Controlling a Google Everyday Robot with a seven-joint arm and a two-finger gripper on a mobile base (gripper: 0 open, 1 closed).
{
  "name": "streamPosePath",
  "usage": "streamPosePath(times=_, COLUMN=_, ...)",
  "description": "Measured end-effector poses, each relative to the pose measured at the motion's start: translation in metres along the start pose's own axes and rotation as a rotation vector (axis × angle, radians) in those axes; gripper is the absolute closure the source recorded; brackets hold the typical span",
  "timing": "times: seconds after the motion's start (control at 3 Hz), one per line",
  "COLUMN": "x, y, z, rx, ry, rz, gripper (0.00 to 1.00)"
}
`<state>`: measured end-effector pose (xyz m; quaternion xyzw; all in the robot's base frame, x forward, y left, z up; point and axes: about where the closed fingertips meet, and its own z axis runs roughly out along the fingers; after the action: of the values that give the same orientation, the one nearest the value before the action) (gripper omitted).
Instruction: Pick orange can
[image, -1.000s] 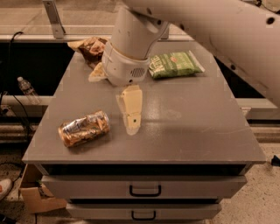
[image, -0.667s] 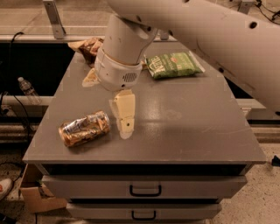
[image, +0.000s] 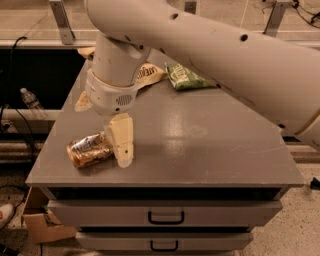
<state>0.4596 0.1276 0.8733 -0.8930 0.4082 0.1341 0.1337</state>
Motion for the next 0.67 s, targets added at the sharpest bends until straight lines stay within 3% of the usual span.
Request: streamPosePath(times=0.67, x=-0.011, y=-0.007, z=0.029, rx=-0.032, ry=-0.010, rz=-0.012, gripper=0.00)
